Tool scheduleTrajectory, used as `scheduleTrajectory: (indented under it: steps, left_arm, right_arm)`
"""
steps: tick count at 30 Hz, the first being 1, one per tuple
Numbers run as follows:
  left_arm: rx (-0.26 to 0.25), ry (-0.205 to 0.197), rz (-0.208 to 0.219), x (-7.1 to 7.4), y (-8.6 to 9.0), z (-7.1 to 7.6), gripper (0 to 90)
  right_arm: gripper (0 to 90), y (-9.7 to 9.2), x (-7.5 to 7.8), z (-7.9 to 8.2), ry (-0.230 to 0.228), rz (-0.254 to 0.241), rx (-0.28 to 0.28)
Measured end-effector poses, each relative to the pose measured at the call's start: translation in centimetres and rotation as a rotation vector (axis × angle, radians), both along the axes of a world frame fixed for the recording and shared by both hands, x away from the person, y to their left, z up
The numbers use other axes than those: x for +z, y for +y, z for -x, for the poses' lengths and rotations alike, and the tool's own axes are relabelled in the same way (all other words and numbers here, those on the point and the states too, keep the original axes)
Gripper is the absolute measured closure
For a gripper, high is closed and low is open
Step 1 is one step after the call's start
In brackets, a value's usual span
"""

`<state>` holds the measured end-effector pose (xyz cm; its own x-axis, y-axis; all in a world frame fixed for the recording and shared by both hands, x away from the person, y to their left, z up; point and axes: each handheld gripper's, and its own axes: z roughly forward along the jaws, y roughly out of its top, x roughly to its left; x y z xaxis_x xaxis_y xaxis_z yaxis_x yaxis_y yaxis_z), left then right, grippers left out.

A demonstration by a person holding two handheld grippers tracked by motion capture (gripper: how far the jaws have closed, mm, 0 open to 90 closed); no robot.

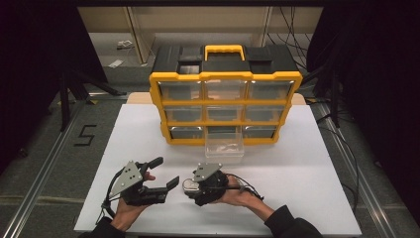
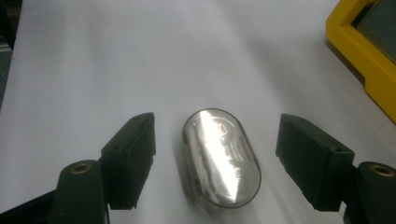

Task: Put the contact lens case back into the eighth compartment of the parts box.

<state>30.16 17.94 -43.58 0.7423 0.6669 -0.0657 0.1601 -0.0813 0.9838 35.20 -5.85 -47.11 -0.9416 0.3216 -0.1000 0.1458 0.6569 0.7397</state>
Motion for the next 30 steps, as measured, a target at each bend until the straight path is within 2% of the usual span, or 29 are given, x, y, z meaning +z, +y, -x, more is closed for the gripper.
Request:
scheduleTrajectory:
  steps: [12,16,19,30]
  left_arm:
    - [-0.001,-0.002,0.000,0.0,0.0,0.0,17.6]
    - [-0.003,-0.002,0.001,0.0,0.0,0.0,17.6]
    - [-0.003,-0.002,-0.001,0.0,0.0,0.0,17.6]
    - [-0.002,-0.001,0.000,0.0,0.0,0.0,17.6]
  right_arm:
    - [29.6,0.6,-0.7,-0.7,0.028,0.057,-0.001]
    - [29.6,0.9,-1.0,-0.9,0.050,0.079,0.001]
    - [29.8,1.0,-1.2,-1.1,0.047,0.092,0.007]
    - [32.3,1.1,-1.5,-1.8,0.088,0.112,0.003]
